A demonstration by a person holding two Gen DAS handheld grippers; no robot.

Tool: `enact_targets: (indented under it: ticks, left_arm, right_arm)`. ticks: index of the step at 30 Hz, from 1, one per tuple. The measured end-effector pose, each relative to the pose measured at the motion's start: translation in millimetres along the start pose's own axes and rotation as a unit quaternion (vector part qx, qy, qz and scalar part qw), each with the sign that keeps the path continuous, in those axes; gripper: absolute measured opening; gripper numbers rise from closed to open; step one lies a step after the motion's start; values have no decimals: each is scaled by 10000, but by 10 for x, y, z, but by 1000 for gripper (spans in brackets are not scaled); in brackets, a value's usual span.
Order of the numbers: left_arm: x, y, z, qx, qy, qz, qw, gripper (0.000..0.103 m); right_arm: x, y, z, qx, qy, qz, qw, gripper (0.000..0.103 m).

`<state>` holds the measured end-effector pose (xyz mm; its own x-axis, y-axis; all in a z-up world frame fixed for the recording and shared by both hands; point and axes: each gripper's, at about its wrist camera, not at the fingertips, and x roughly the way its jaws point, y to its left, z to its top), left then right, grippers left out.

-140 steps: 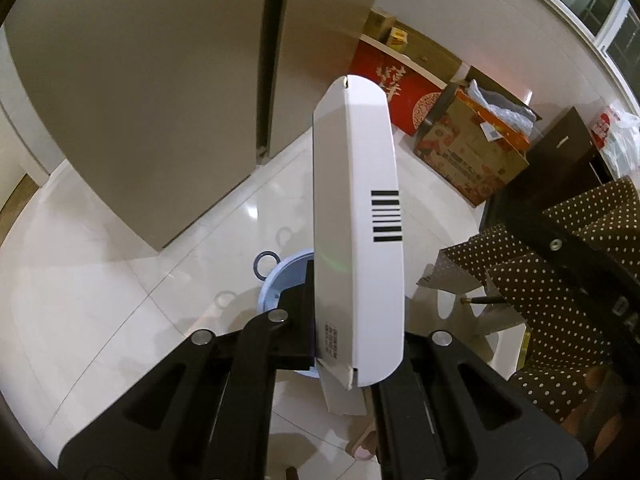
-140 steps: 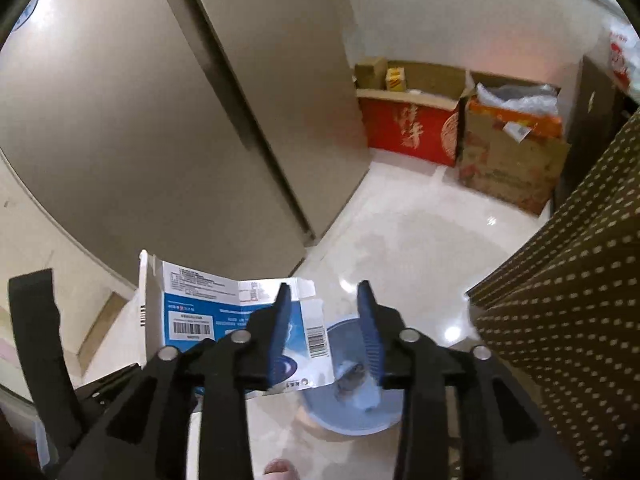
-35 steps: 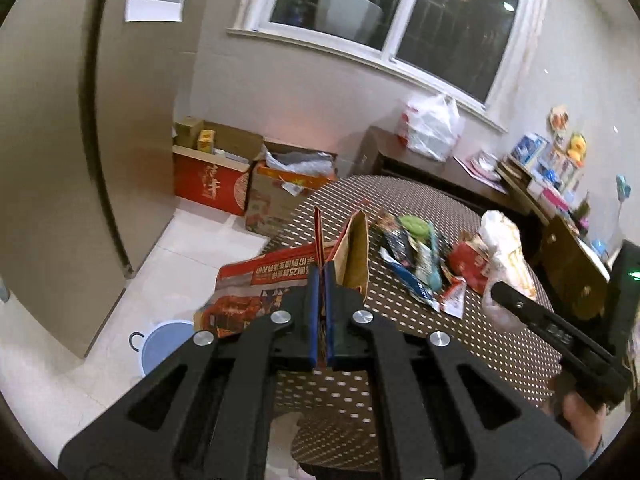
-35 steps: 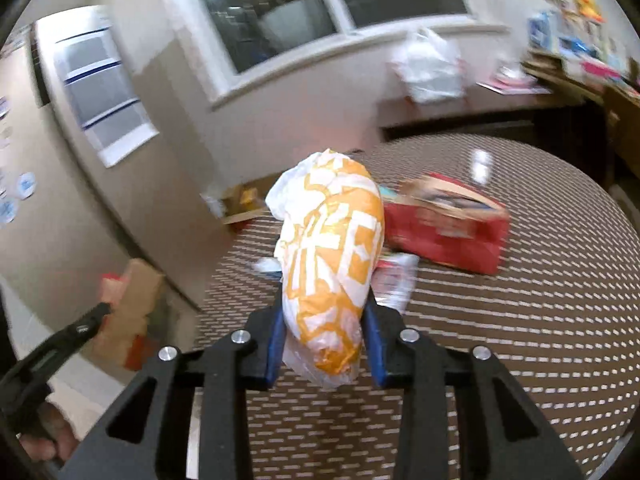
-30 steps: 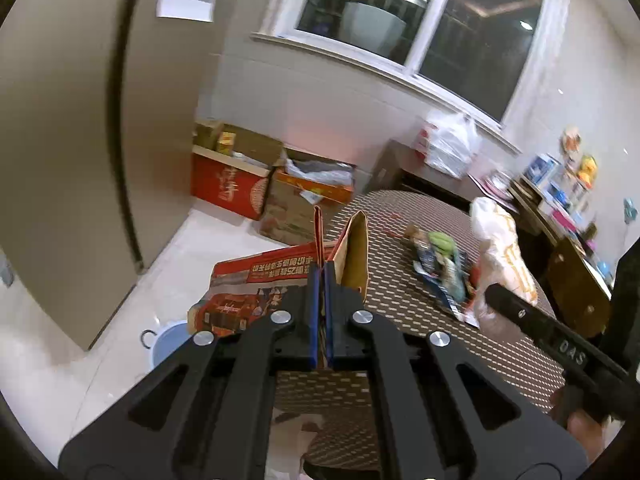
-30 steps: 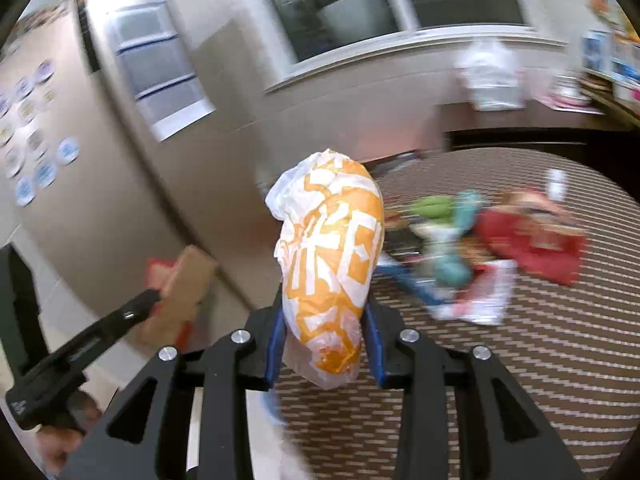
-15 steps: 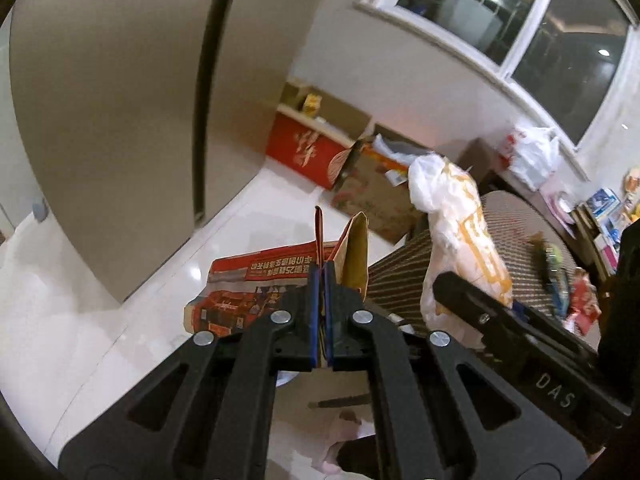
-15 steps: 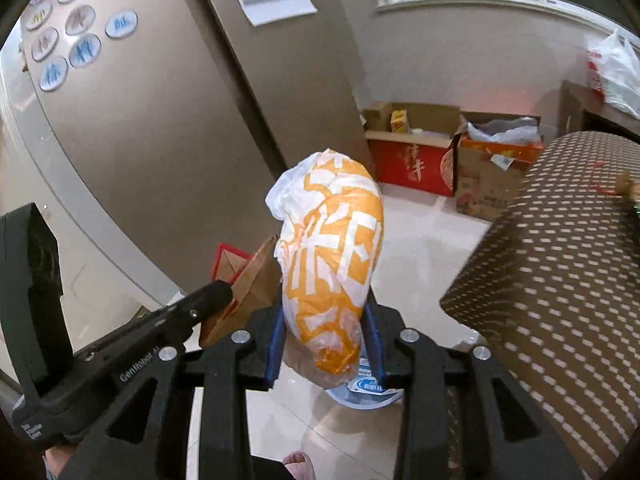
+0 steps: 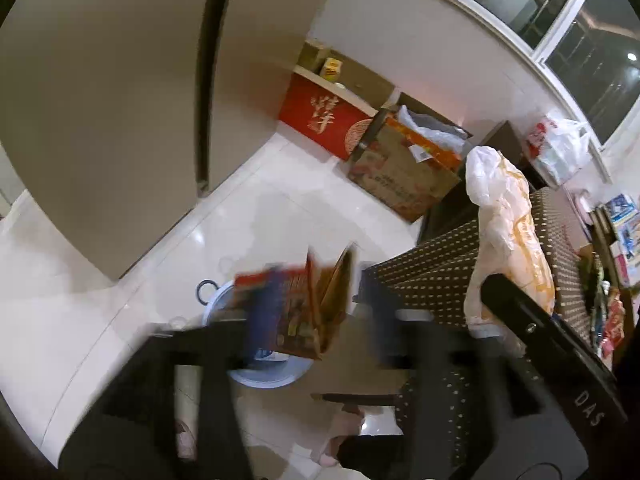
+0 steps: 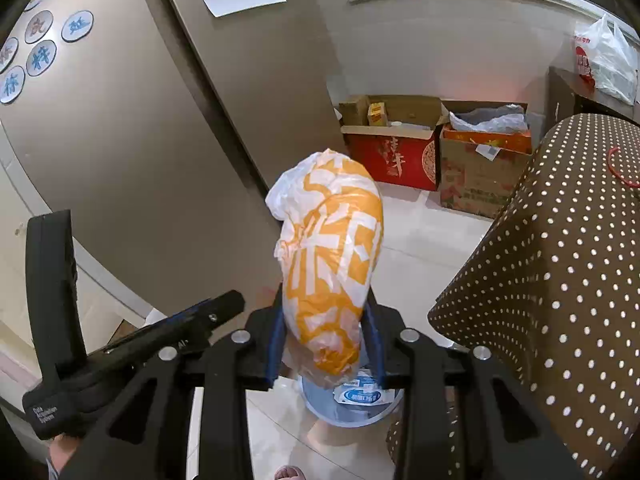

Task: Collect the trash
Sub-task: 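Carry the newspaper and plastic bag to the bucket and release both, then grasp the blue tube with the left gripper while the right grasps the white wrapper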

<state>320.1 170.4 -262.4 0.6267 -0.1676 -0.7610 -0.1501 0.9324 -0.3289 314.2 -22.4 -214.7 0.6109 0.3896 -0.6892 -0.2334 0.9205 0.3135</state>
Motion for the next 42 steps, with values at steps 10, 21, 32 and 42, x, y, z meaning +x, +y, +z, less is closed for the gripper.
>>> enact_targets:
  ticks: [10,21,32,42]
  left_arm:
    - [-186,78,-31,-5,-112,135,9998,58]
    - [-377,229,8,-230,-335,345,9986,59]
    - [-605,119,12,-258,-462,423,9977,62]
    - [-935,-577,-83,352,-625,36,9974,64]
  right_arm:
    - [143,124,-48,-109,139,87,9998,34]
    - [209,310,121,-220,-224,216,9993,53]
    - [-66,247,209,-262,-496,23,9984,66]
    - [-931,-220,138,-14,-910,-396,9951,67]
